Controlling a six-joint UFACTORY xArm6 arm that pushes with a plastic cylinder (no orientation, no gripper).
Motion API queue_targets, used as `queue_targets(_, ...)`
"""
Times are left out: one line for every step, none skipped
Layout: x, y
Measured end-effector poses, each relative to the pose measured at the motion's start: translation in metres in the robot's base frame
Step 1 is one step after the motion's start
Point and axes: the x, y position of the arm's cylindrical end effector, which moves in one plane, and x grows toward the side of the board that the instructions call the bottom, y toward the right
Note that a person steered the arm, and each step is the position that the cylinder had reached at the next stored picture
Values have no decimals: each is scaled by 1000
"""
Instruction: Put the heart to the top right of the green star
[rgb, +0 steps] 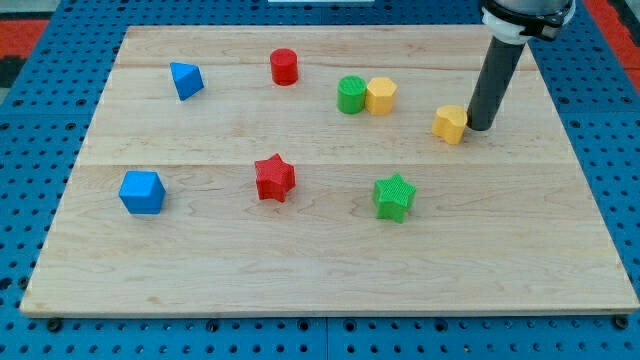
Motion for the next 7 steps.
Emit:
queue_targets(29, 28)
queue_targets(33, 20)
queue_targets(30, 0)
queue_targets(18, -10)
queue_targets(9, -15)
queue_targets(5, -27)
queue_targets(13, -29)
